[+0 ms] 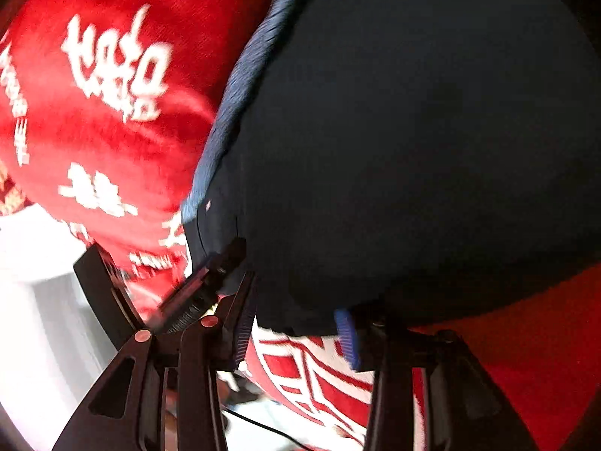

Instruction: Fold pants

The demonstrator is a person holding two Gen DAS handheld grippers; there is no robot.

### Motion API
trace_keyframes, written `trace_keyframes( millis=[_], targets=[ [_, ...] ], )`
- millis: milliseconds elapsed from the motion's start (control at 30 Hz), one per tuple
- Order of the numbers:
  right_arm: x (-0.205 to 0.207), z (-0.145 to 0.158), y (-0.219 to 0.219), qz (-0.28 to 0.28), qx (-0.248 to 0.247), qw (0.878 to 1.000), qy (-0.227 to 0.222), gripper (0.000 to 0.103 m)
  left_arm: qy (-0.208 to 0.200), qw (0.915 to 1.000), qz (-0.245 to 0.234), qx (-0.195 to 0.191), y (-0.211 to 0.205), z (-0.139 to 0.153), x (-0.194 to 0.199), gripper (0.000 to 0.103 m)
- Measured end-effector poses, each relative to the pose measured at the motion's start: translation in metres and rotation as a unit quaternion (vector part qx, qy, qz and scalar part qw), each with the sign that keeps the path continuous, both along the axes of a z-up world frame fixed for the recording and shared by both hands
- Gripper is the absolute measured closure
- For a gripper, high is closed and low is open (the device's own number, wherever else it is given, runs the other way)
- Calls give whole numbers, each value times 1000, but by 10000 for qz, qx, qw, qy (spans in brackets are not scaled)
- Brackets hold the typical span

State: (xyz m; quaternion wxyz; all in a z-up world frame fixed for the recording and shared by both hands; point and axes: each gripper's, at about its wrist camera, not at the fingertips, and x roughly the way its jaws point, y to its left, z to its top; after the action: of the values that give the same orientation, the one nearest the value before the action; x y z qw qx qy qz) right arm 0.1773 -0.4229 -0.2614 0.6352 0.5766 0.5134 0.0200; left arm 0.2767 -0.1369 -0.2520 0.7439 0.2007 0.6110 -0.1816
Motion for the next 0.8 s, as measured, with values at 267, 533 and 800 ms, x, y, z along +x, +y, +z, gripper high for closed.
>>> trace_keyframes(
  millis=[267, 533, 800],
  targets=[
    [-15, 17, 20, 479, -847, 9952, 68, 94, -11, 9989, -444, 180, -3, -8, -47, 23],
    [-8, 23, 31, 986, -1099, 9890, 89, 94, -414, 9984, -275, 262, 1, -9, -59, 23],
    [-32, 75, -5, 1666, -1809, 9689, 276, 48, -270, 9993, 102, 252, -12, 30, -48, 23]
  ],
)
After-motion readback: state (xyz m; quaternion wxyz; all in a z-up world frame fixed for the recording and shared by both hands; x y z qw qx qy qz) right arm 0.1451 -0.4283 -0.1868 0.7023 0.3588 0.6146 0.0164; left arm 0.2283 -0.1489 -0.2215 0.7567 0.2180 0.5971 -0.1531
